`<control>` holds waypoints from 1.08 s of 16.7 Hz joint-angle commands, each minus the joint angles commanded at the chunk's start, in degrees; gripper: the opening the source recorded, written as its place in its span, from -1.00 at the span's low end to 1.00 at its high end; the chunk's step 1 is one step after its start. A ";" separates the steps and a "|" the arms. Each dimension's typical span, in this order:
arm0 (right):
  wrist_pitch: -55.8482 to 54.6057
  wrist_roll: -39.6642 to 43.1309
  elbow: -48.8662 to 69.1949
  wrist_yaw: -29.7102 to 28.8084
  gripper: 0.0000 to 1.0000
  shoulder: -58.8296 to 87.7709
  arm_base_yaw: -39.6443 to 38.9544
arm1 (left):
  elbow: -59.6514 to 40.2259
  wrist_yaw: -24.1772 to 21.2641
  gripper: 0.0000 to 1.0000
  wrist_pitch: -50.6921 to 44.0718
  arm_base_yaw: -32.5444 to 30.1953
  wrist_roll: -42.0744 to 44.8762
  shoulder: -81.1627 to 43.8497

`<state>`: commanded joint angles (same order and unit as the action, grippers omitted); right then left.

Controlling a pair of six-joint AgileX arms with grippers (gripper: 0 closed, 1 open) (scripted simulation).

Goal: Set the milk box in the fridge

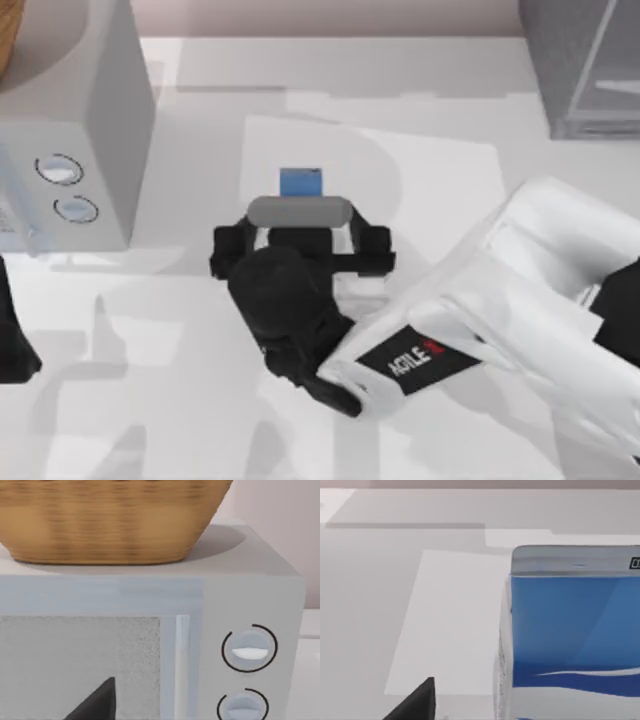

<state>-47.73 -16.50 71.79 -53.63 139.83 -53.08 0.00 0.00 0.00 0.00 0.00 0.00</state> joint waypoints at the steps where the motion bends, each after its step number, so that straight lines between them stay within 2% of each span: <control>1: 0.00 0.04 0.19 0.08 1.00 0.08 0.06 | 0.00 0.00 1.00 0.00 0.00 0.00 0.00; 9: 1.37 2.47 9.46 4.26 1.00 5.81 4.45 | 0.00 0.00 1.00 0.00 0.00 0.00 0.00; 13: 1.44 2.57 9.90 4.47 1.00 6.10 4.67 | 0.00 0.00 1.00 0.00 0.00 0.00 0.00; 18: 1.44 2.57 9.90 4.47 0.25 6.10 4.67 | 0.00 0.00 1.00 0.00 0.00 0.00 0.00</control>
<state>-46.29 -13.92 81.69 -49.16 145.93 -48.40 0.00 0.00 0.00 0.00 0.00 0.00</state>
